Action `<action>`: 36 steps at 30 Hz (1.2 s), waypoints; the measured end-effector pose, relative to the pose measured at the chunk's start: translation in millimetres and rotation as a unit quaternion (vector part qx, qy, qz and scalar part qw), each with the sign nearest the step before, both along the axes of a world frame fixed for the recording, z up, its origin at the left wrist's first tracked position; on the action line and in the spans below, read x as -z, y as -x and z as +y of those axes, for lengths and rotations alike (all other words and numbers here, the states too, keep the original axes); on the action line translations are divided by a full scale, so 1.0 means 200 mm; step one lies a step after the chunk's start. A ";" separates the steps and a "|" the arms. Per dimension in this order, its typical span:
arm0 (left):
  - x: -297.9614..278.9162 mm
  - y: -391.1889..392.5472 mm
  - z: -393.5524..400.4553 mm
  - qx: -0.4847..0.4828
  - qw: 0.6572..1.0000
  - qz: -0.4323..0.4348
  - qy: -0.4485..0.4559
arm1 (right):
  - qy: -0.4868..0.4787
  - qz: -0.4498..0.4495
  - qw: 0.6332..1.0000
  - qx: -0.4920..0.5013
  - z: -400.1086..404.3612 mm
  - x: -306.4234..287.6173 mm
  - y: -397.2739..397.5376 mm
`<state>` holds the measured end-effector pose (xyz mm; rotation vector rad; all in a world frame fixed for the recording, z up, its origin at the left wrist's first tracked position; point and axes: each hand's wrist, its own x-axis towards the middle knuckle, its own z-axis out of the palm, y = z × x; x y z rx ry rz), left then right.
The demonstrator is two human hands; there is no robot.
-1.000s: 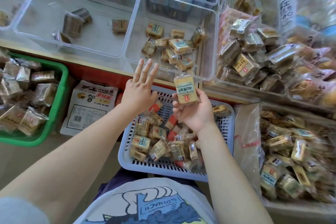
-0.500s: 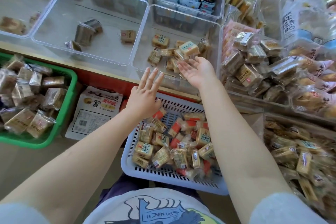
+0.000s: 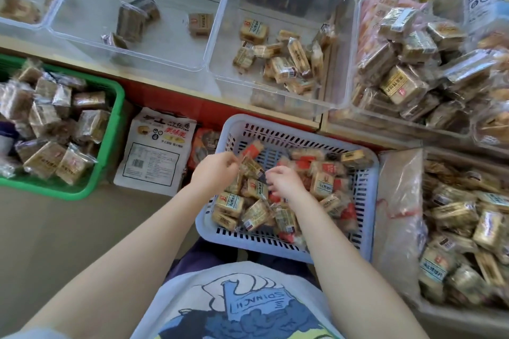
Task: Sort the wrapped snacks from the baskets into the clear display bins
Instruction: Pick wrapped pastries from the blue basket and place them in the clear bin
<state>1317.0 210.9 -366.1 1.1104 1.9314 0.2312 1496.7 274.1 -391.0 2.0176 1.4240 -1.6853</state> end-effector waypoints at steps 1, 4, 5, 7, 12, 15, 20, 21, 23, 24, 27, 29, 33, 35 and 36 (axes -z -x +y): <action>0.03 0.01 -0.04 -0.006 1.000 -0.011 0.013 | -0.002 -0.022 0.998 -0.056 -0.04 0.05 0.00; 0.06 0.03 -0.11 -0.021 0.998 -0.045 0.035 | 0.006 -0.076 0.978 -0.195 -0.12 0.19 0.03; 0.06 0.03 -0.12 -0.026 0.998 -0.050 0.038 | 0.007 -0.103 0.965 -0.242 -0.13 0.23 0.04; 0.06 0.04 -0.14 -0.040 0.996 -0.063 0.049 | -0.003 -0.145 0.943 -0.301 -0.14 0.28 0.07; 0.07 0.03 -0.17 -0.089 0.988 -0.110 0.068 | -0.039 -0.156 0.934 -0.318 -0.12 0.26 0.08; 0.06 0.02 -0.14 -0.124 0.979 -0.144 0.072 | -0.074 -0.080 0.967 -0.231 -0.10 0.14 0.04; -0.15 -0.07 0.01 -0.180 0.929 -0.322 0.014 | -0.252 -0.019 0.956 -0.147 -0.03 -0.28 0.03; -0.20 -0.09 0.04 -0.185 0.916 -0.356 -0.012 | -0.274 -0.011 0.950 -0.146 -0.01 -0.36 0.04; -0.30 -0.09 0.12 -0.198 0.901 -0.379 -0.077 | -0.308 0.013 0.941 -0.137 0.04 -0.49 0.06; -0.34 -0.07 0.15 -0.205 0.898 -0.376 -0.102 | -0.309 0.037 0.943 -0.122 0.07 -0.56 0.06; -0.47 0.01 0.25 -0.205 0.882 -0.404 -0.134 | -0.200 0.161 0.965 -0.055 0.17 -0.72 0.06; -0.54 0.07 0.30 -0.179 0.877 -0.419 -0.151 | -0.131 0.227 0.964 -0.031 0.24 -0.77 0.04; -0.62 0.10 0.39 -0.194 0.885 -0.378 -0.192 | -0.107 0.256 0.960 0.029 0.37 -0.79 0.04; -0.60 0.12 0.40 -0.238 0.883 -0.355 -0.196 | -0.140 0.233 0.958 0.085 0.47 -0.78 0.09; -0.57 0.13 0.40 -0.259 0.883 -0.341 -0.193 | -0.165 0.208 0.958 0.111 0.53 -0.78 0.13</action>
